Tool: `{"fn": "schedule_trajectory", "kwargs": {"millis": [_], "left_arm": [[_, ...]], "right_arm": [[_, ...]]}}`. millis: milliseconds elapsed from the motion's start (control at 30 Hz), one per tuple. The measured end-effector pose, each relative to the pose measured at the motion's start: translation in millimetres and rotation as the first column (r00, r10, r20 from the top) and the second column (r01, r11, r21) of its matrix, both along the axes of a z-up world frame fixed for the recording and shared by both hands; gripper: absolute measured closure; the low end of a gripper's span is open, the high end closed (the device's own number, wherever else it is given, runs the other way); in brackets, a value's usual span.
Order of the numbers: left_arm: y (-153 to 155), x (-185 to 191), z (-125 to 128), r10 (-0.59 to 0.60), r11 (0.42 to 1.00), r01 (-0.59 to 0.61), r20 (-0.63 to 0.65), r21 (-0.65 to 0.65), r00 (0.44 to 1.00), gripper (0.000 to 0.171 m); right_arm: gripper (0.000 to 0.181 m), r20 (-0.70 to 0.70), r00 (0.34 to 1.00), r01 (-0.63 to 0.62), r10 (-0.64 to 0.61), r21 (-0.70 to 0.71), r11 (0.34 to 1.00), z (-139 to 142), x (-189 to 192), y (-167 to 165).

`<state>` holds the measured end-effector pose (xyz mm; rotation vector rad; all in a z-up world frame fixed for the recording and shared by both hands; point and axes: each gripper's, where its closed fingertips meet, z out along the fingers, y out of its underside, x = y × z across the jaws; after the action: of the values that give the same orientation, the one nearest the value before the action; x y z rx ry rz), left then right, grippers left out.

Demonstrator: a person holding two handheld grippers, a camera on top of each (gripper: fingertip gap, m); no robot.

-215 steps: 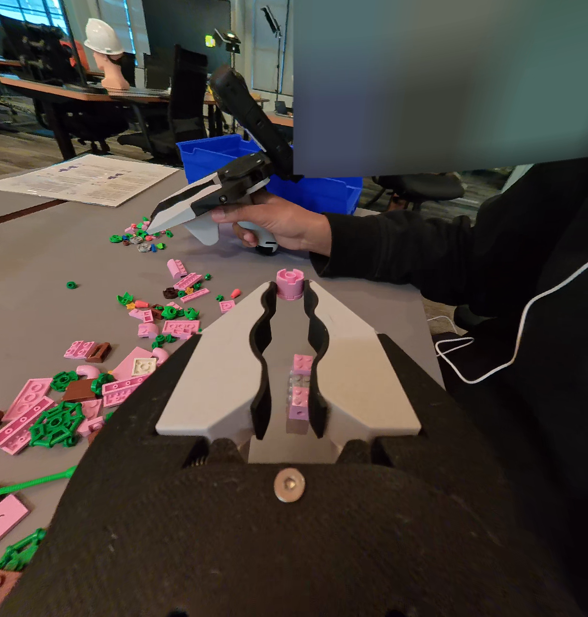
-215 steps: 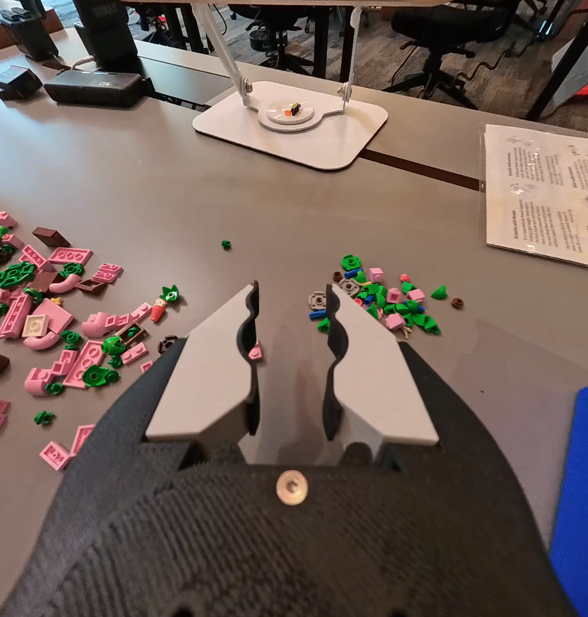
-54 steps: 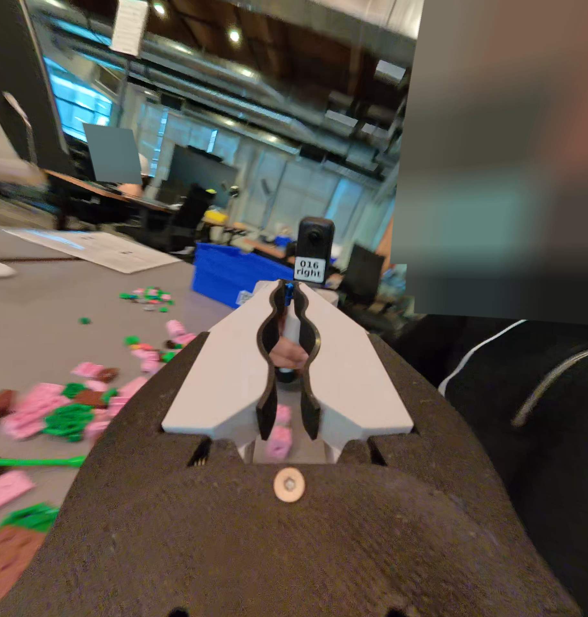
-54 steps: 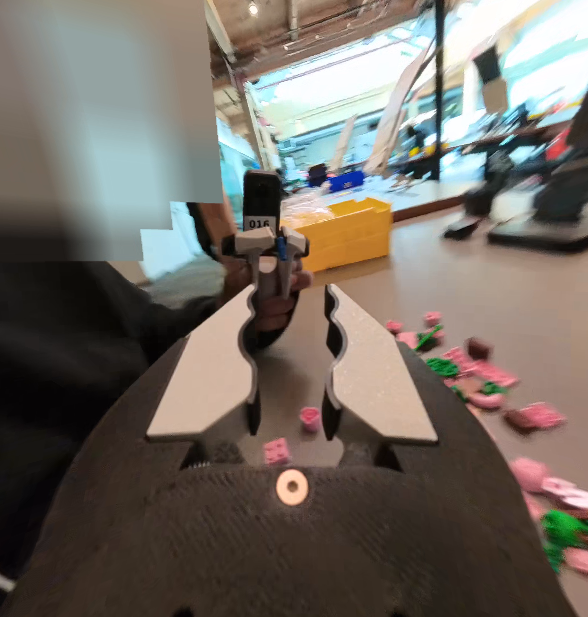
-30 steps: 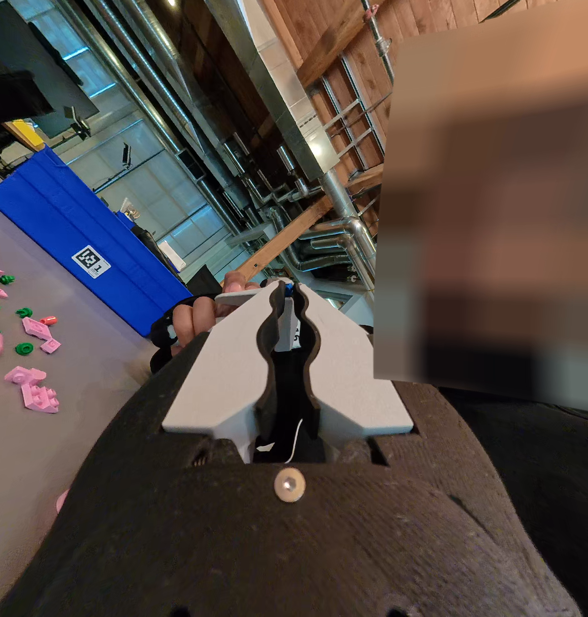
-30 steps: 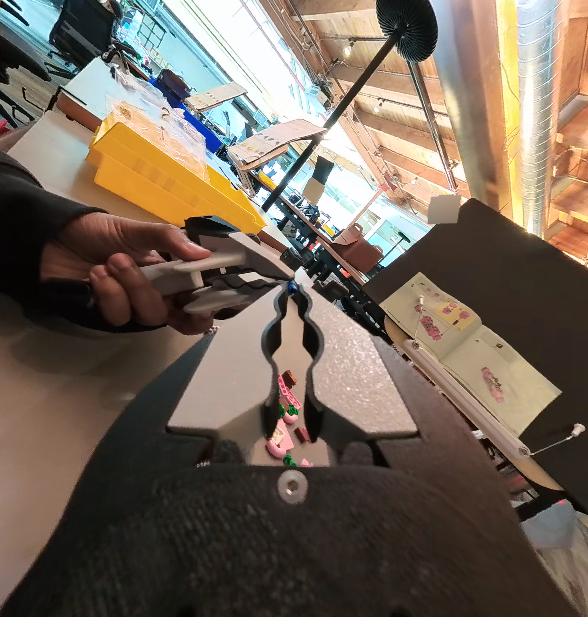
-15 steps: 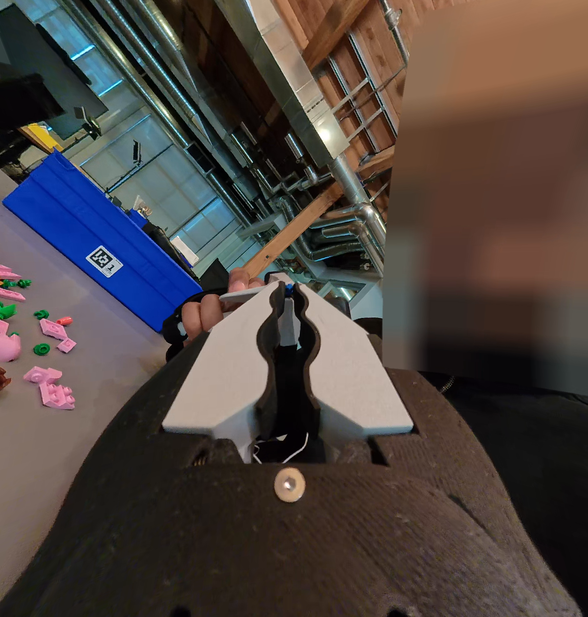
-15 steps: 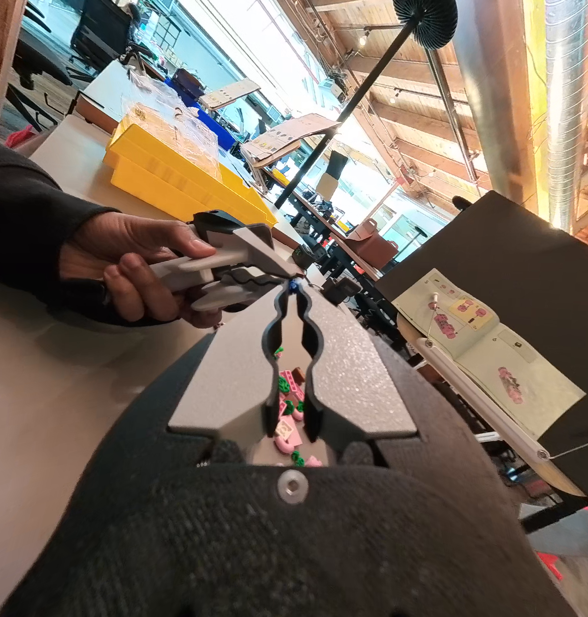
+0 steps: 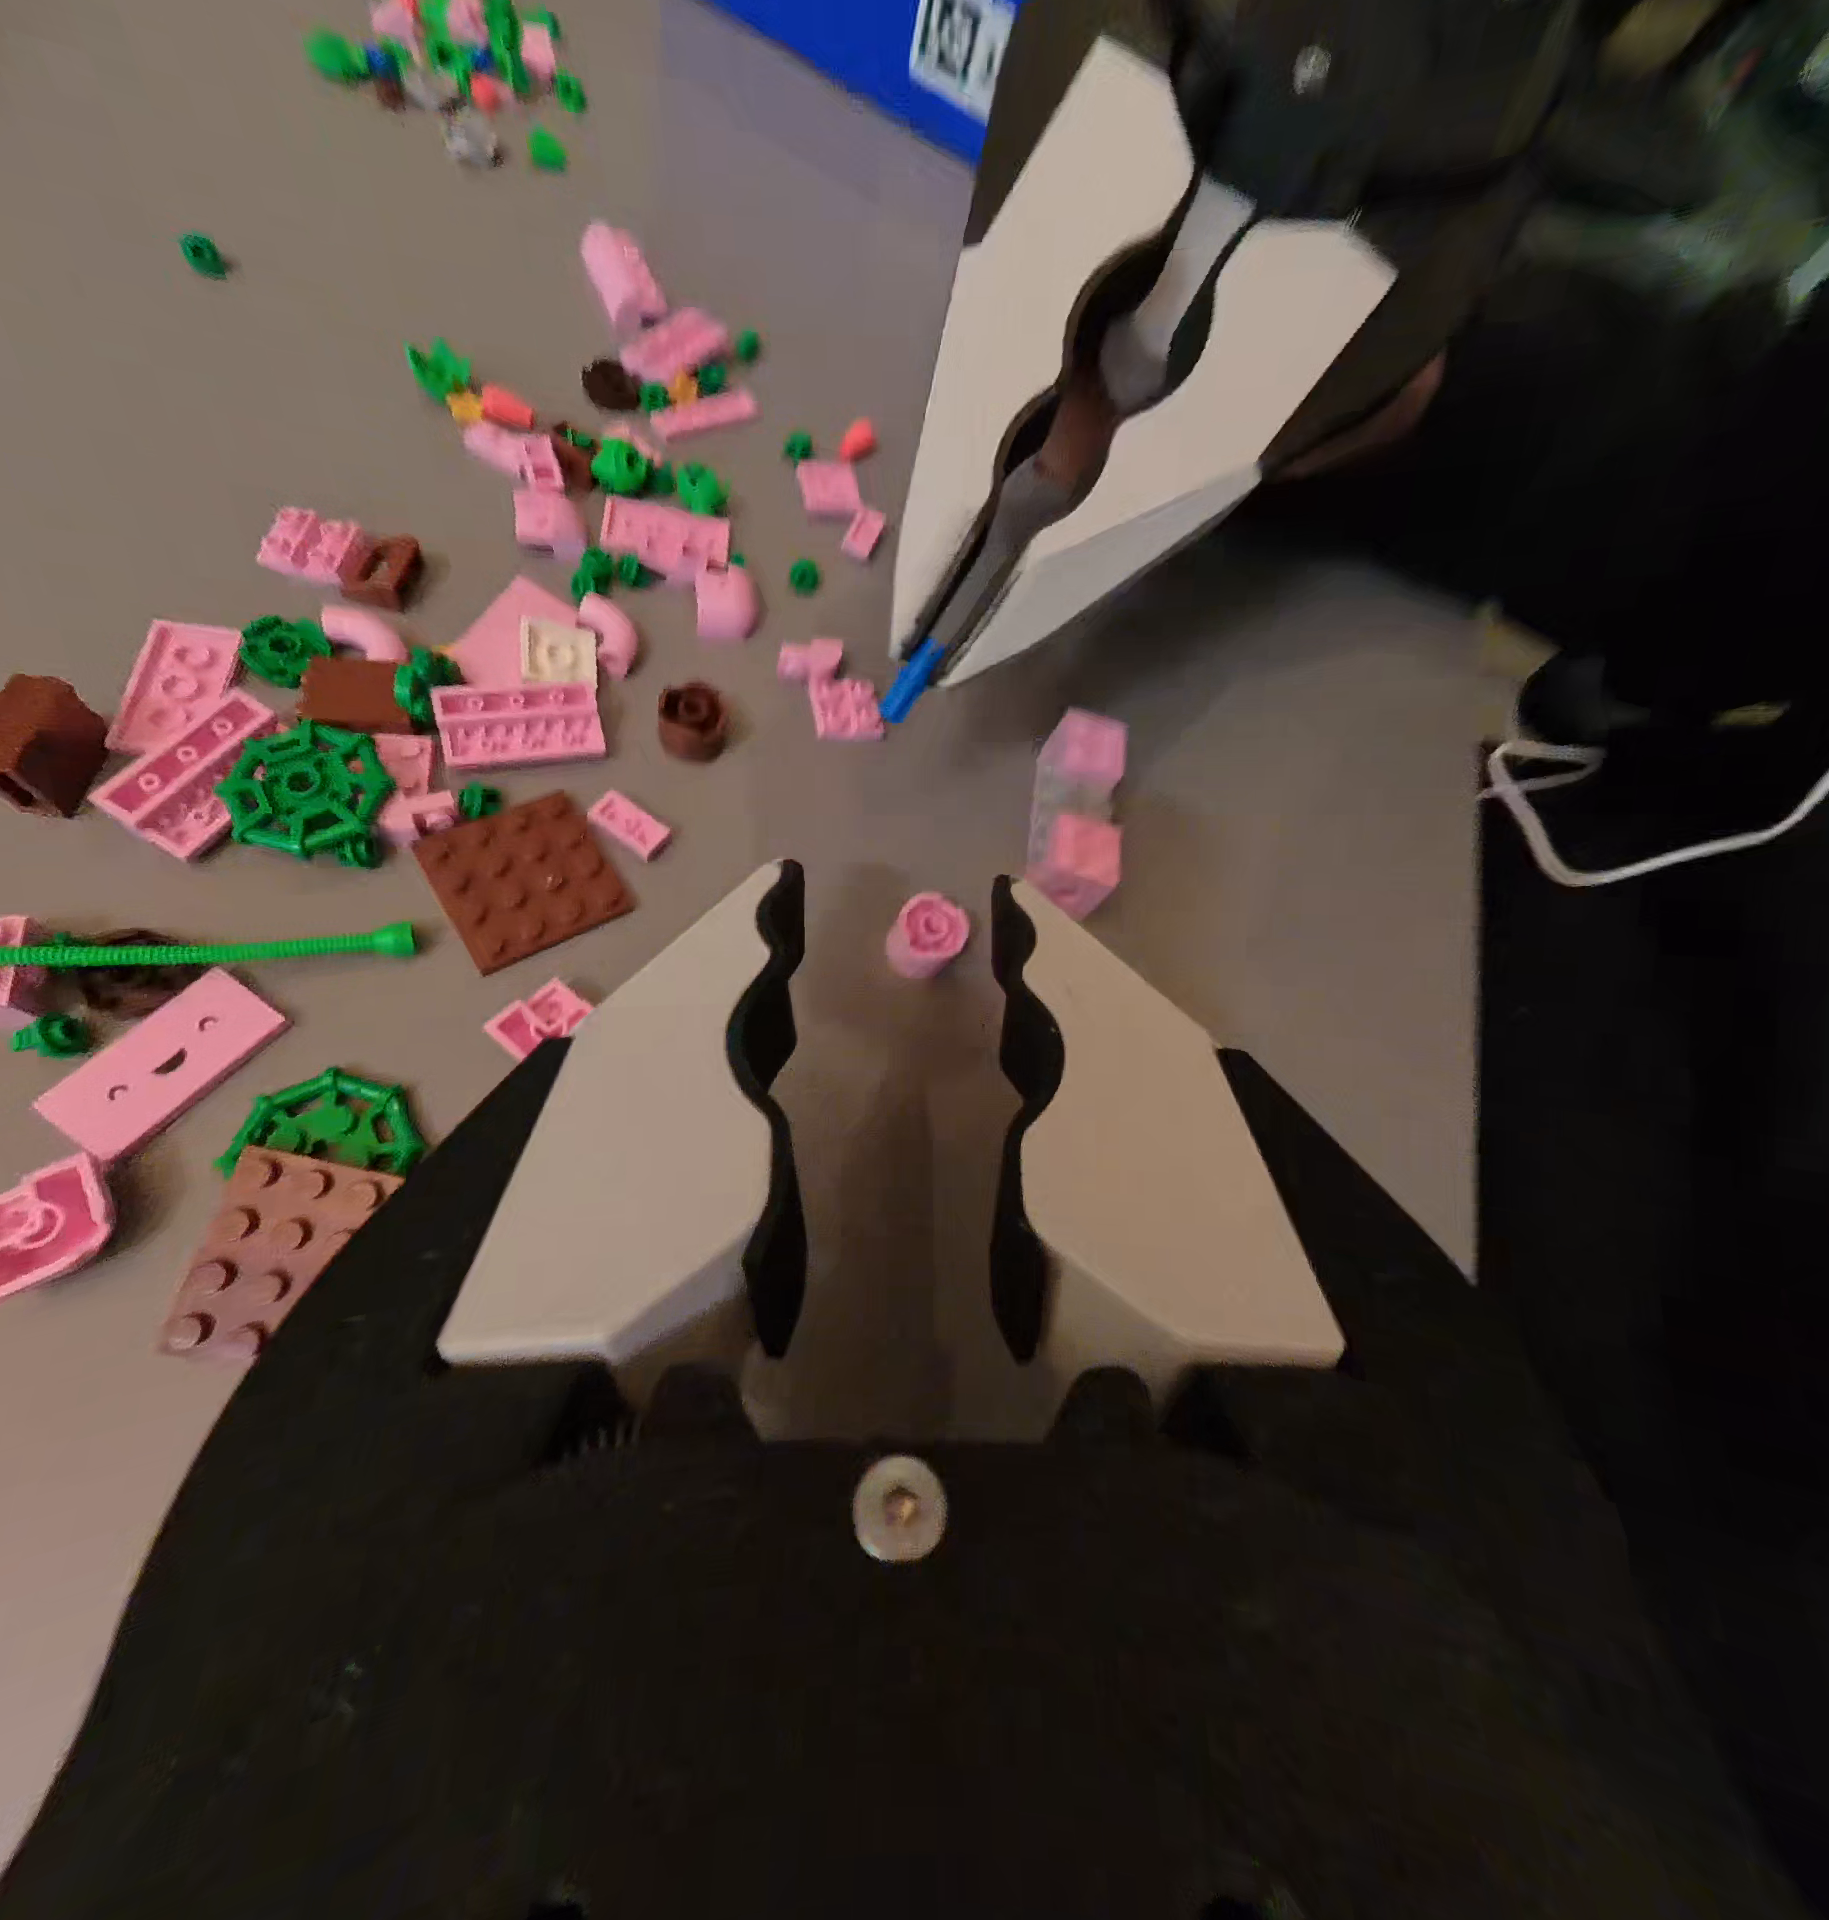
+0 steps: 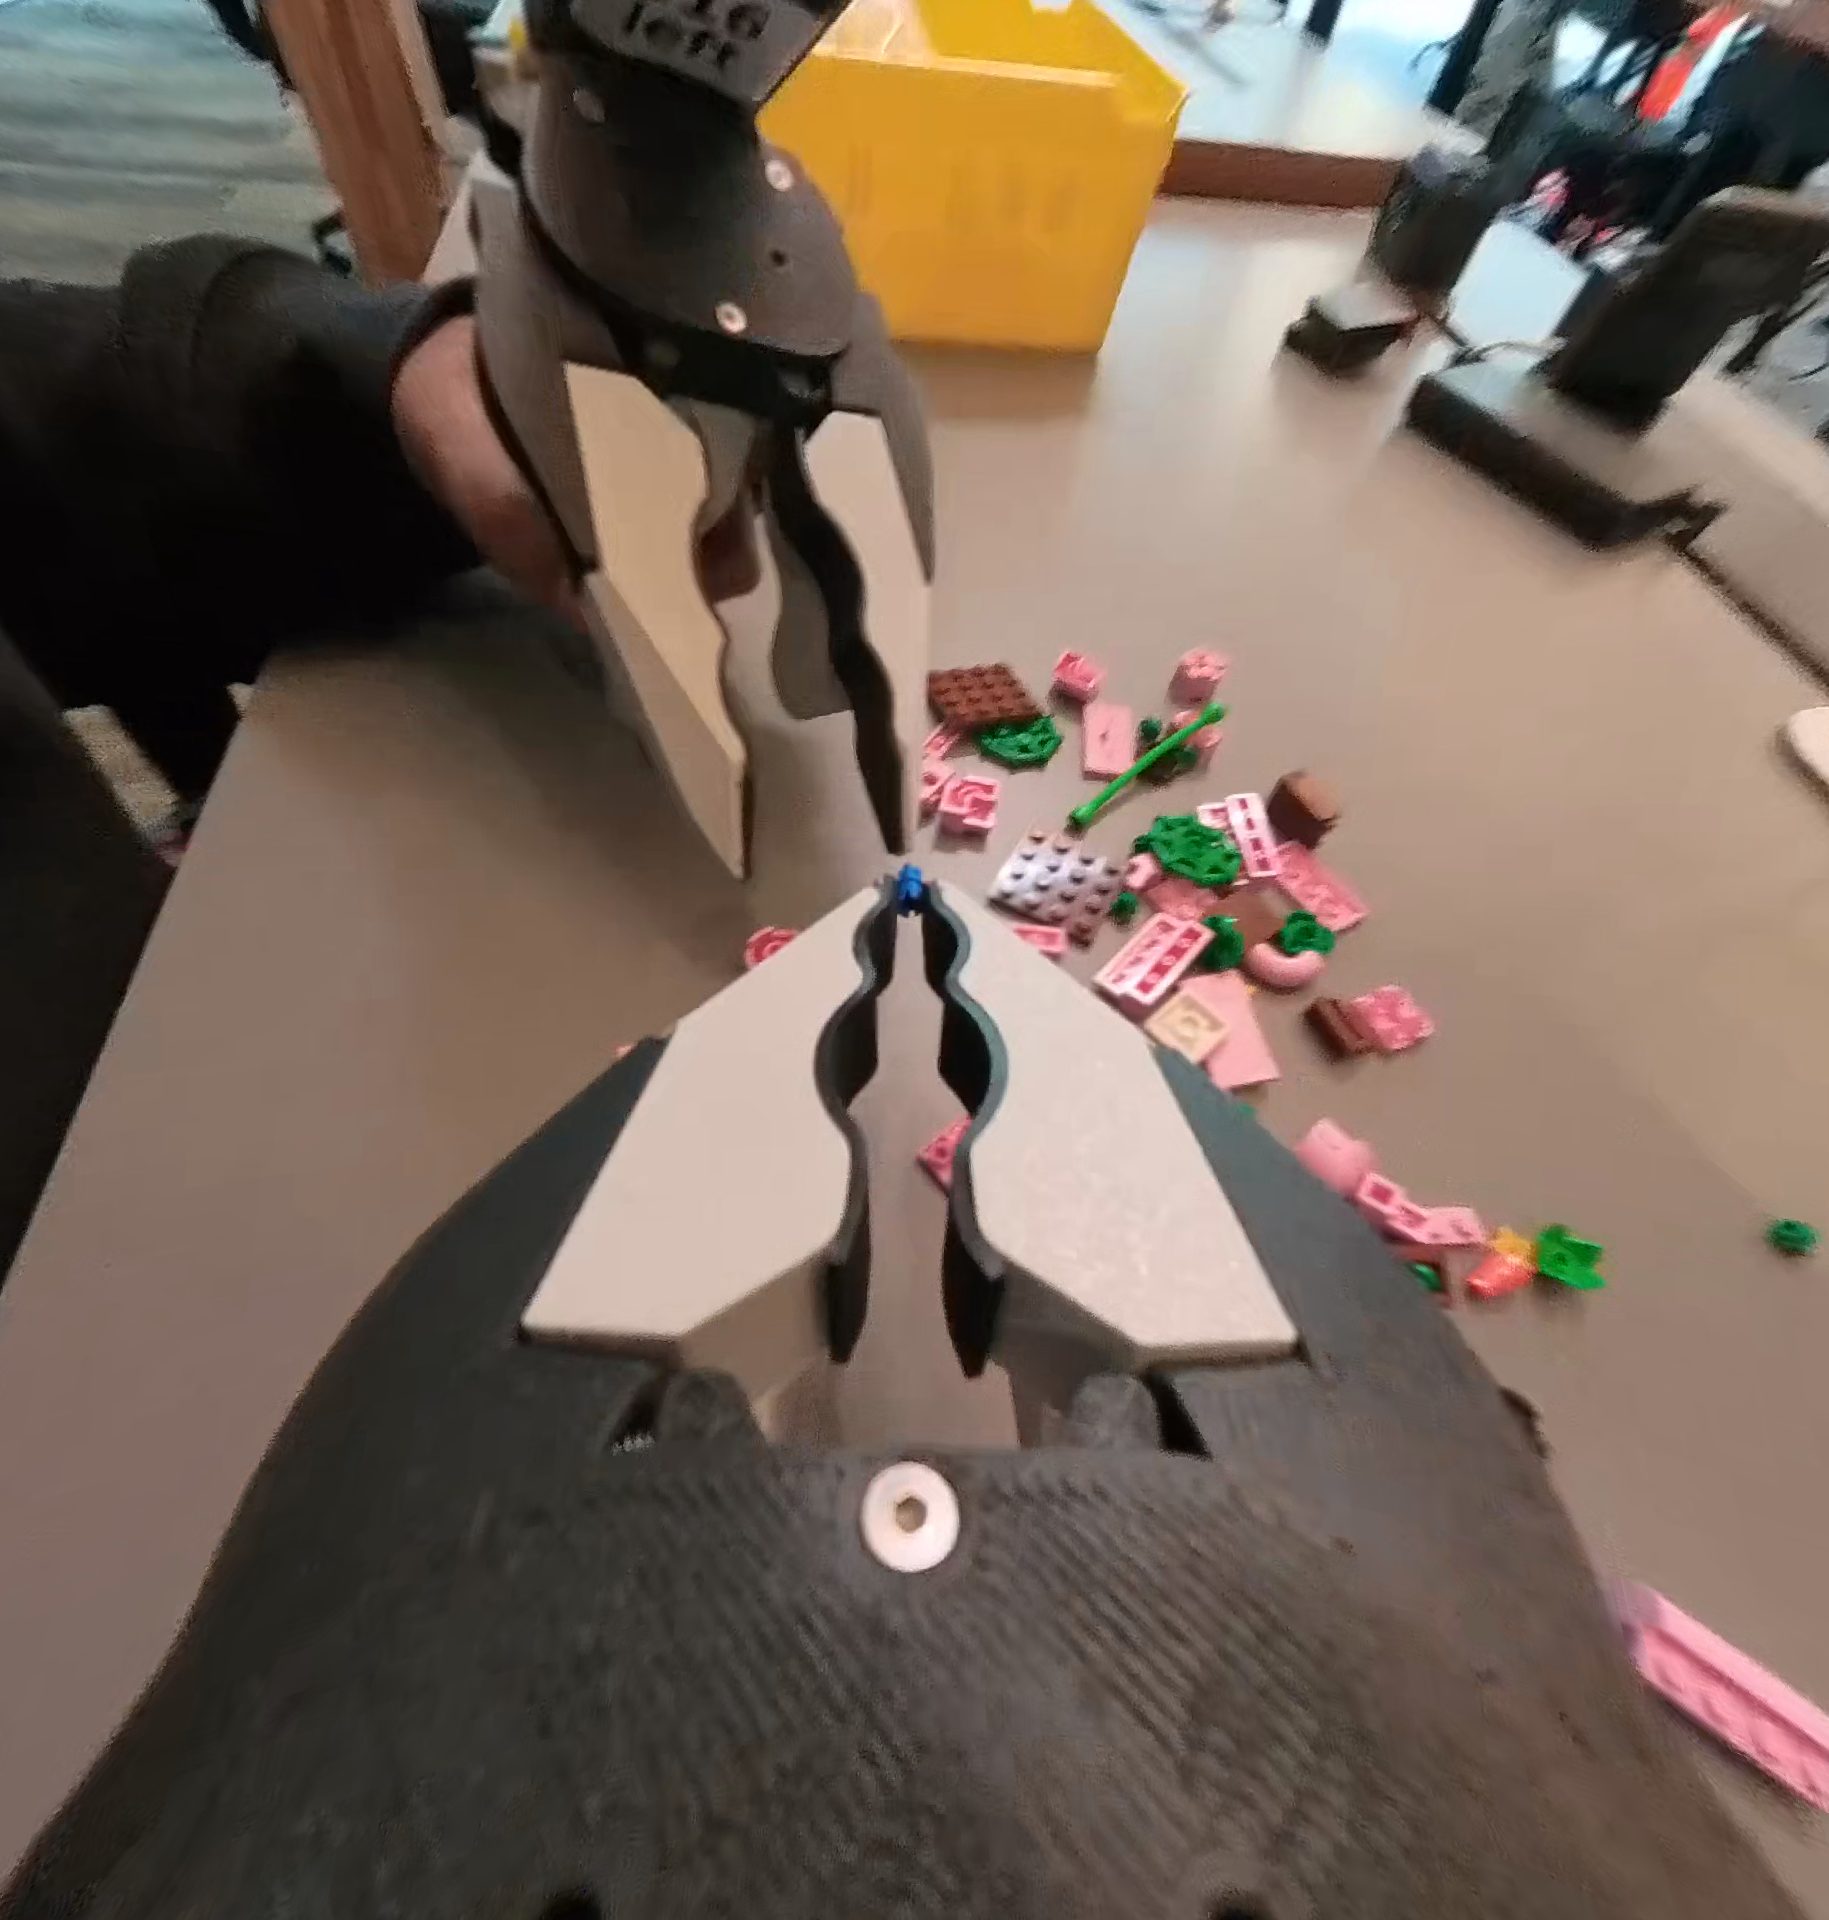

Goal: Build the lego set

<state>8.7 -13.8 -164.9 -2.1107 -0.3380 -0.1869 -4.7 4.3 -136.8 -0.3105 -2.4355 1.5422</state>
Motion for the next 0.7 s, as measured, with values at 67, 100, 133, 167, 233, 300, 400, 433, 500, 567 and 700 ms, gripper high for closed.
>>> {"fn": "schedule_trajectory", "kwargs": {"millis": [67, 100, 133, 167, 233, 300, 400, 433, 500, 567, 700], "left_arm": [[-0.9, 2.7, -9.4, -0.025, 0.999, 0.023, -0.029, -0.047, 0.999, 0.137], [-0.2, 4.5, -12.7, -0.036, 0.998, 0.033, -0.033, -0.061, 0.999, 0.137], [0.3, 5.0, -16.4, -0.04, 0.996, 0.037, -0.041, -0.078, 0.998, 0.137], [0.4, 5.3, -20.2, -0.044, 0.994, 0.038, -0.05, -0.102, 0.998, 0.137], [1.4, 7.1, -23.2, -0.057, 0.991, 0.047, -0.073, -0.127, 0.996, 0.137], [1.7, 7.5, -26.5, -0.06, 0.987, 0.046, -0.087, -0.152, 0.994, 0.139], [2.2, 8.4, -32.2, -0.07, 0.98, 0.052, -0.091, -0.19, 0.993, 0.14], [3.1, 8.3, -32.4, -0.072, 0.98, 0.053, -0.094, -0.192, 0.993, 0.141], [4.6, 8.5, -32.6, -0.074, 0.98, 0.055, -0.093, -0.193, 0.993, 0.142], [5.2, 8.8, -32.7, -0.077, 0.98, 0.058, -0.093, -0.193, 0.993, 0.143], [5.3, 9.7, -33.1, -0.083, 0.979, 0.064, -0.09, -0.195, 0.992, 0.15]], "right_arm": [[0.178, 0.048, 0.998, -0.046, 0.044, 0.037, 0.998, -9.7, 8.5, -5.4], [0.178, 0.07, 0.995, -0.076, 0.072, 0.065, 0.995, -15.6, 13.9, -8.1], [0.178, 0.082, 0.993, -0.096, 0.088, 0.098, 0.991, -21.6, 17.5, -9.7], [0.178, 0.082, 0.992, -0.102, 0.092, 0.131, 0.986, -27.0, 18.9, -10.3], [0.178, 0.082, 0.992, -0.112, 0.099, 0.173, 0.979, -34.2, 21.0, -11.2], [0.178, 0.091, 0.991, -0.11, 0.095, 0.181, 0.977, -36.2, 21.0, -12.1], [0.178, 0.096, 0.993, -0.089, 0.072, 0.189, 0.978, -32.1, 18.4, -12.2], [0.178, 0.092, 0.994, -0.078, 0.061, 0.193, 0.978, -29.5, 17.1, -12.0], [0.178, 0.085, 0.995, -0.068, 0.051, 0.214, 0.975, -25.8, 15.5, -12.1], [0.178, 0.085, 0.995, -0.071, 0.05, 0.262, 0.962, -26.2, 13.7, -11.5], [0.178, 0.122, 0.989, -0.119, 0.078, 0.377, 0.919, -25.5, 12.5, -10.9]]}}
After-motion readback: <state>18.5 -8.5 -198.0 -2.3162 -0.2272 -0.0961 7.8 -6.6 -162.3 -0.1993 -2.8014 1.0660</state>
